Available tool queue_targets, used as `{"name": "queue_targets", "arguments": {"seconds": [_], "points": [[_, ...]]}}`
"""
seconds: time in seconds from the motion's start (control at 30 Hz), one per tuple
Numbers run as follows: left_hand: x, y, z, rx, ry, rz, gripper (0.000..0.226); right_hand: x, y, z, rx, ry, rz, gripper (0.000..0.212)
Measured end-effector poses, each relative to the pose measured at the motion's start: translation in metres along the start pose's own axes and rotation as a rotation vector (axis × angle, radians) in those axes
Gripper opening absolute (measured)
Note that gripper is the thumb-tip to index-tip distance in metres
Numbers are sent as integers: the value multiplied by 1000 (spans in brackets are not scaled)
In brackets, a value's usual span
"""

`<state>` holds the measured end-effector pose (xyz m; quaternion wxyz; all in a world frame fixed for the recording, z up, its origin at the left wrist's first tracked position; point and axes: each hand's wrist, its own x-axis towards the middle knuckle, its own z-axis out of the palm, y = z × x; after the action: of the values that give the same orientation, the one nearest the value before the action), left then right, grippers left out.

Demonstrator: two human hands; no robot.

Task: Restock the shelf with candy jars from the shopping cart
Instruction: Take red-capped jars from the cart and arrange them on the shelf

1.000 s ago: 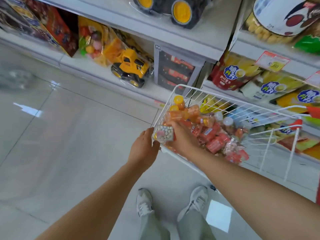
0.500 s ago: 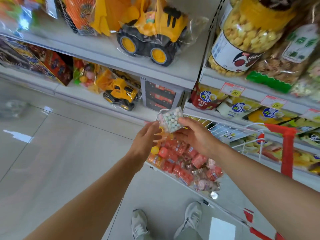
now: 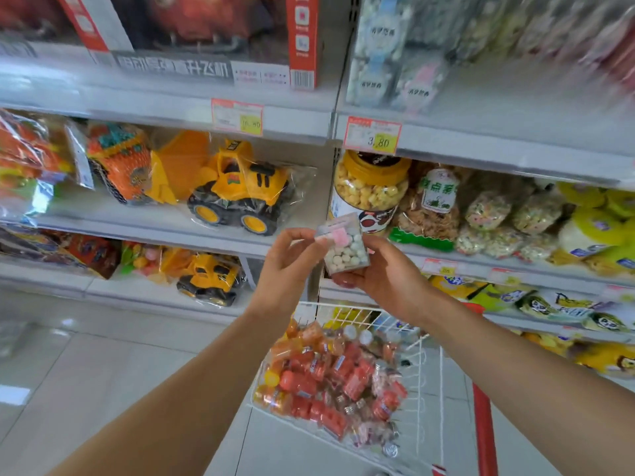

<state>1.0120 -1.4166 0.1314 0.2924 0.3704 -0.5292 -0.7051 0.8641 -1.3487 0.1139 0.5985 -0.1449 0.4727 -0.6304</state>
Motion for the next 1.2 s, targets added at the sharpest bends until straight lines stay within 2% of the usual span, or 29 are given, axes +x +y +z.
{"name": "queue_targets", "arguments": {"seconds": [0.07,0.13,0.23,0.3,0.33,0.4,0.53,0.67,0.83,0.9,1.03,1.2], "points": [[5,9,15,31,27,-1,7,-5,-16,-4,-22,7,-83,39],[9,14,28,68,43,-40,25,-10,-27,-10,-148,50,-190,42],[11,18,49,-2,-30,-84,55,-24,-34,-13,-505,166,-420,41],[12,20,62,-55,-60,-98,49,-34,-36,-17,-692,191,-552,51],[12,23,68,-83,-62,-114,42,-37,-36,-19,-747,198,-597,56],[12,27,75,-134,-71,-169,40,-42,-38,-27,-784,201,-646,60],[14,34,83,-190,-133,-212,30,-50,-51,-41,-724,155,-614,58],[13,41,94,-245,-102,-171,21,-59,-67,-46,-704,114,-577,58],[11,58,100,-158,-91,-55,21,-67,-95,-44,-573,109,-410,40],[11,68,101,-125,-95,-7,21,-70,-101,-43,-595,100,-409,32],[10,83,101,-49,-138,47,32,-72,-109,-37,-530,75,-400,48],[12,102,105,-9,-123,128,23,-74,-121,-27,-609,62,-390,62]]}}
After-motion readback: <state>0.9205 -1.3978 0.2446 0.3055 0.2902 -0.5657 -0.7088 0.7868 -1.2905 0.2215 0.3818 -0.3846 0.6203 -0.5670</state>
